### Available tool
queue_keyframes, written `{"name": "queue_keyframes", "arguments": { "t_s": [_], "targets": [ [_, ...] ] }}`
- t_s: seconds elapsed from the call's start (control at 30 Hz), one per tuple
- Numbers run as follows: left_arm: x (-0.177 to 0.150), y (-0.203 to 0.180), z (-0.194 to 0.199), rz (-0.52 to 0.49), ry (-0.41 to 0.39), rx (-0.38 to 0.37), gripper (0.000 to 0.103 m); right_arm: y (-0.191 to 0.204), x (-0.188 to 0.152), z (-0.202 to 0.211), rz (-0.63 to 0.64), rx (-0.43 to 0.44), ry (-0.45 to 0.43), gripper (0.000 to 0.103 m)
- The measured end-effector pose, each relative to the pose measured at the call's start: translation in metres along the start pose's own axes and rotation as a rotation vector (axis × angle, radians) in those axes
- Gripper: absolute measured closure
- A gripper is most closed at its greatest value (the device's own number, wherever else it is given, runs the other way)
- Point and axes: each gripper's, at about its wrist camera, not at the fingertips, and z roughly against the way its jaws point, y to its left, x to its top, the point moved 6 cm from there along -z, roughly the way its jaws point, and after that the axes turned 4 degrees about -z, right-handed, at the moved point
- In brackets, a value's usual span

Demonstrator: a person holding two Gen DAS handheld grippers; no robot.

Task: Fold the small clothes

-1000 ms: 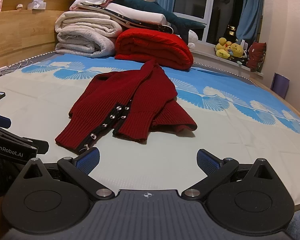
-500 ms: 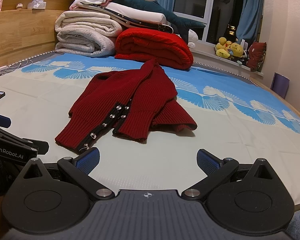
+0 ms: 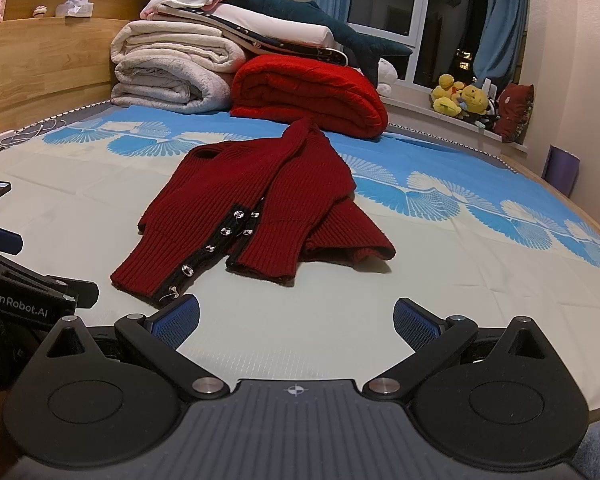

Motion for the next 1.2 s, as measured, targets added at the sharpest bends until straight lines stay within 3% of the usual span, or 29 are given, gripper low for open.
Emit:
{"name": "queue_keyframes", "arguments": {
  "t_s": [1.2],
  "targets": [
    [-0.001,-0.0004,-0.0002,-0.018,0.004,-0.011,0.0,0.0058,-0.0058,-0.0074,0.004,0.0,0.005,0.001]
  ]
}}
